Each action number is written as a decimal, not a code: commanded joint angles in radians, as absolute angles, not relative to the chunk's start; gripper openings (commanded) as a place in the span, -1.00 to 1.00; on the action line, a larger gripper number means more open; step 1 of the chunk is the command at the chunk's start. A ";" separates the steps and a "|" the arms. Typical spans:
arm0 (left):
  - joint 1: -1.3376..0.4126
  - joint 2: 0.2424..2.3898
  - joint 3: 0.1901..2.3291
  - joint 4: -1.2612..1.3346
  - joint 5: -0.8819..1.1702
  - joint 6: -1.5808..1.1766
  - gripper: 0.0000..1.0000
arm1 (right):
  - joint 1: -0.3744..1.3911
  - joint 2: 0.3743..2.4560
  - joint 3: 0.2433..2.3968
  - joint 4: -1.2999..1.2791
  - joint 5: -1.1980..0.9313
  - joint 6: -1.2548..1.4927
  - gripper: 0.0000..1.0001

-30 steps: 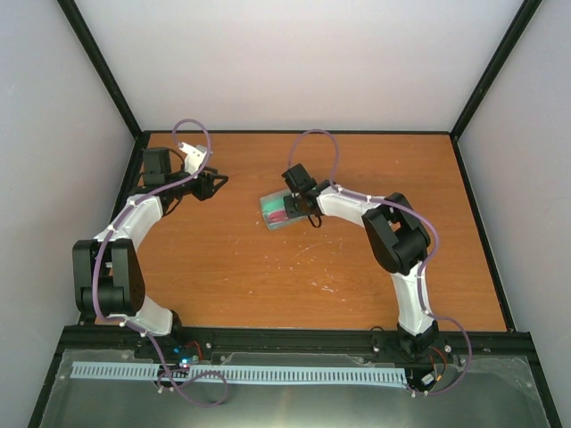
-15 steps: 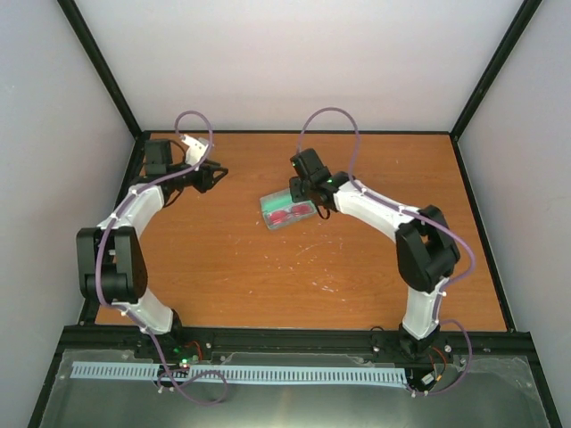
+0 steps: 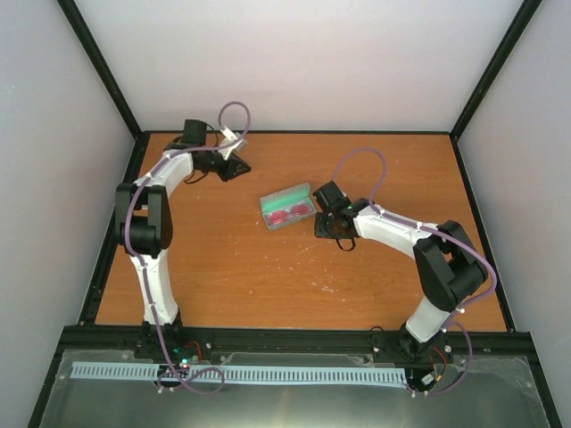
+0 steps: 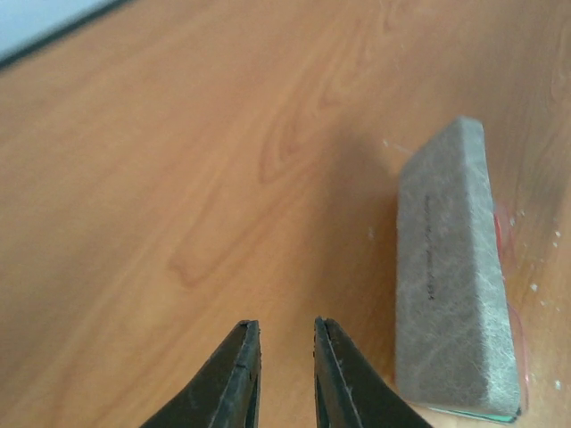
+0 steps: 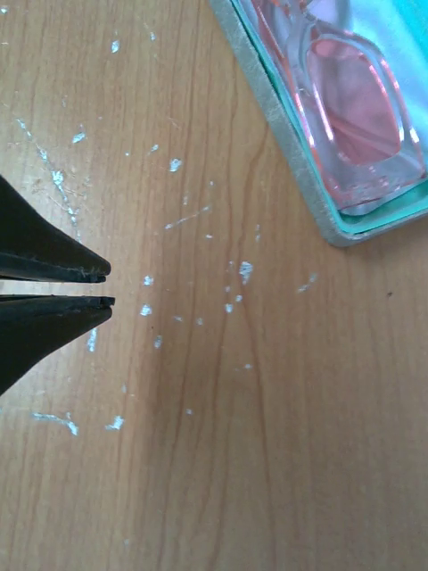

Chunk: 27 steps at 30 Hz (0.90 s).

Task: Organize the sunglasses
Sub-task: Adjust the sunglasses case at the center of the board.

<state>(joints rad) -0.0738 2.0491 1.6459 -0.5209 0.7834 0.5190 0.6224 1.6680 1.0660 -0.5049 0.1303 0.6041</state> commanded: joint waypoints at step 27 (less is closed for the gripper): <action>-0.210 2.054 1.498 -0.566 0.768 0.505 -0.58 | 0.612 1.990 1.261 -0.418 -0.057 0.685 -0.87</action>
